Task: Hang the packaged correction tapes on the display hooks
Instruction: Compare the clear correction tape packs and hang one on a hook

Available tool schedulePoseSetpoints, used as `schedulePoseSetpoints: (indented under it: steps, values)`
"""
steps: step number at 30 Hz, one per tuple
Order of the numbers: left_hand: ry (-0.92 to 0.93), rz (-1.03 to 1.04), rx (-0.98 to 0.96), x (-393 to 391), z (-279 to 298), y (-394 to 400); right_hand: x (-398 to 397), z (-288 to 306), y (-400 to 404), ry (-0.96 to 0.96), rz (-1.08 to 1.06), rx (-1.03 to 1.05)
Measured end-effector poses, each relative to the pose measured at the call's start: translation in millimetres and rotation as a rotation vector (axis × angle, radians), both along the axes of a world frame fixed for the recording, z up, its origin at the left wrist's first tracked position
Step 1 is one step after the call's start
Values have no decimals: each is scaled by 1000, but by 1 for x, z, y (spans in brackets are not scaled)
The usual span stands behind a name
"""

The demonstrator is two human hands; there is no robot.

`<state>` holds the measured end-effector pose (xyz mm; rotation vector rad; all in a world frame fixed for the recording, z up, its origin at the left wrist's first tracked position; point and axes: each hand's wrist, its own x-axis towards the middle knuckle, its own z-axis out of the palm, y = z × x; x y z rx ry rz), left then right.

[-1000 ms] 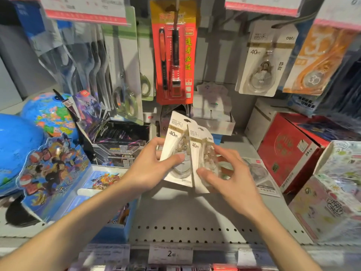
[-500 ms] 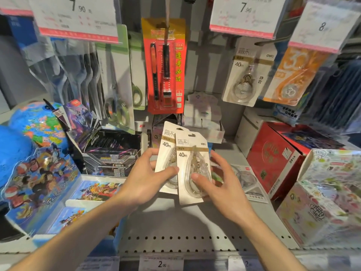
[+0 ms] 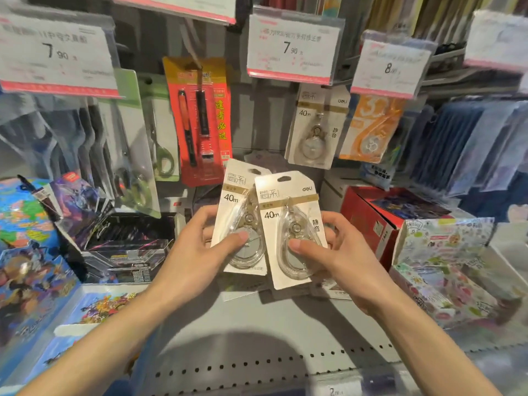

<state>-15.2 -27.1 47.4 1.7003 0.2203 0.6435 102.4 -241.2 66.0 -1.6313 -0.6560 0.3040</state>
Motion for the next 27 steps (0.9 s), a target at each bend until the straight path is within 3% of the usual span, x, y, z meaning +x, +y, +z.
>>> schedulePoseSetpoints:
  steps: [17,27]
  values:
    - [-98,90,336,89,83,-134,106,69,-151,-289,-30,57]
    - [-88,200,440,76,104,-145,130,77,-168,-396,-42,78]
